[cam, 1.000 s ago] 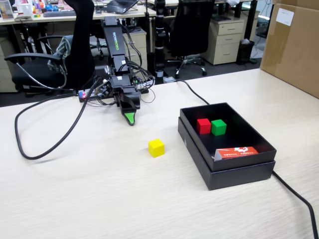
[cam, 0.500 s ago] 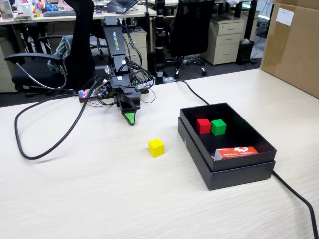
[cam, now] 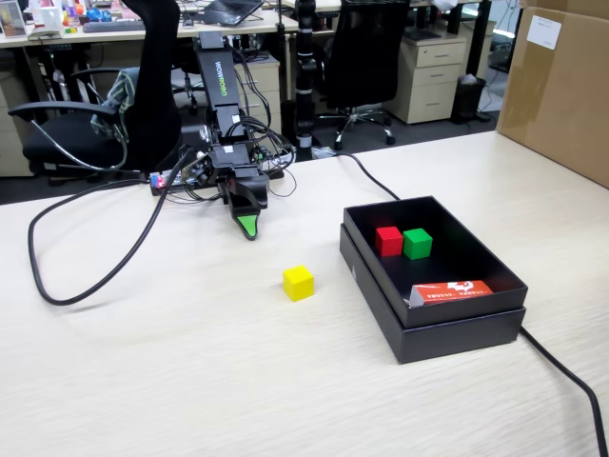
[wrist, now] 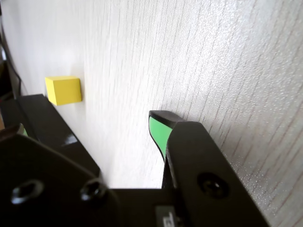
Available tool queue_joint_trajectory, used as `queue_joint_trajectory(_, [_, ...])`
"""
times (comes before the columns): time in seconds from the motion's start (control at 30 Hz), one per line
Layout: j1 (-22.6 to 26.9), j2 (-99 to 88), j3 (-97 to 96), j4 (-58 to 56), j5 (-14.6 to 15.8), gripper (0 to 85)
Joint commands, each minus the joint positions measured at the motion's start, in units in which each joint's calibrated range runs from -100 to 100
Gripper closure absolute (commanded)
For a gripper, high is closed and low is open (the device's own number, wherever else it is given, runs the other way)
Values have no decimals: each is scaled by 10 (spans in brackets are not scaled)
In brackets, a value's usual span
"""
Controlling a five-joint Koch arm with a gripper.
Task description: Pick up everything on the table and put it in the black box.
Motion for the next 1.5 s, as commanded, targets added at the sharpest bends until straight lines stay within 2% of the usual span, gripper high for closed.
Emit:
queue_joint_trajectory(0.0, [0, 0, -9, -23, 0, 355])
queue_joint_trajectory(0.97, [1, 9, 6, -30, 4, 358])
queue_joint_trajectory(1.03, [2, 43, 102, -157, 38, 359])
queue_joint_trajectory(1.13, [16, 90, 221, -252, 63, 363])
queue_joint_trajectory(1.23, [33, 187, 402, -357, 68, 371])
queue_joint_trajectory(1.47, [41, 413, 691, -495, 79, 380])
